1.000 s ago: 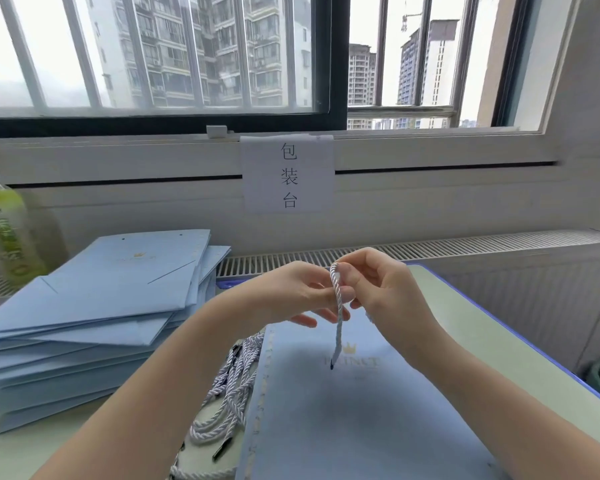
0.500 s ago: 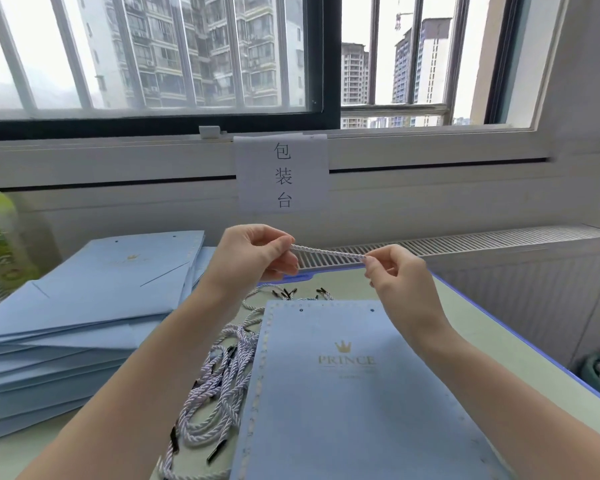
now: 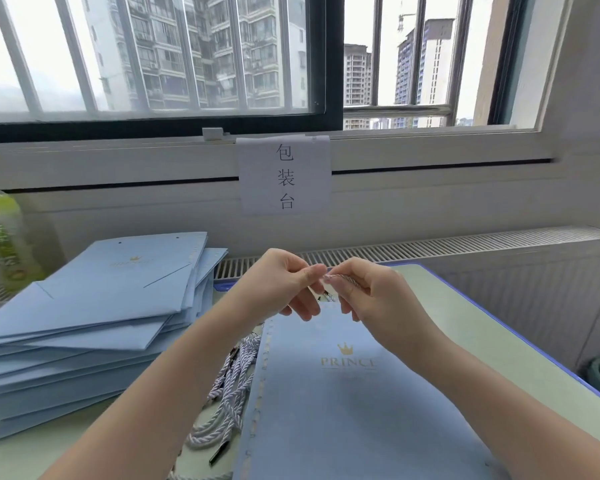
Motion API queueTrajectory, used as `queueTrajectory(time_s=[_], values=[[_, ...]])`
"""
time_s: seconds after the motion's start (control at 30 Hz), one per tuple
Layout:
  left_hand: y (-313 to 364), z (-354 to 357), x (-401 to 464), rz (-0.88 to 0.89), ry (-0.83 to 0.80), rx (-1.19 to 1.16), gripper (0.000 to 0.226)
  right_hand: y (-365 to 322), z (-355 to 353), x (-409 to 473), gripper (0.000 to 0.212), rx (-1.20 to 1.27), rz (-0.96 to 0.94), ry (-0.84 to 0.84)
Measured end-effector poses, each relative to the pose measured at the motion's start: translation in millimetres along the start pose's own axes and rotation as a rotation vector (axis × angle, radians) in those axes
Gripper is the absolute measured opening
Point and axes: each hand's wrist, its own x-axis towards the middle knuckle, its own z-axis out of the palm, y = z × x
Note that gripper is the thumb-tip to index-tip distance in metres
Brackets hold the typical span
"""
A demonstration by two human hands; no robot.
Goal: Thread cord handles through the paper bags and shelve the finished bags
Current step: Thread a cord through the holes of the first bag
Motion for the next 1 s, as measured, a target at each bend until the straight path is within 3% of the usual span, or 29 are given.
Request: queueTrajectory(time_s=[0.23,0.4,0.53,0.7,0.8,0.93,1.0], values=[[-4,-10,2,-0.038,0.034,0.08,0.022,5,-2,3,0.015,-0.014,0.072,0.166],[-3,-4,1,-0.046,-0.035,0.026,0.021,2,4,-1,0.015,-0.027,0.049,0.095],[-4,-2,2,-0.051,-0.04,-0.03,0.016,3,6,-1,0.015,-0.057,0.056,0.15],[-3,-2,2,-0.045,-0.123,0.065,0.011,9,4,0,0.014,-0.127,0.055,0.197],[-6,2,4,-0.04,-0.117,0.137,0.013,7,6,-1,0.012,-0.14,0.032,0.17],[-12,6,7,0.073,-0.005,0.385,0.013,4,11,-1,0.007,-0.034,0.022,0.013],[-14,8,9,0.117,0.037,0.374,0.012,5,13,-3,0.006,-0.029,0.029,-0.045]])
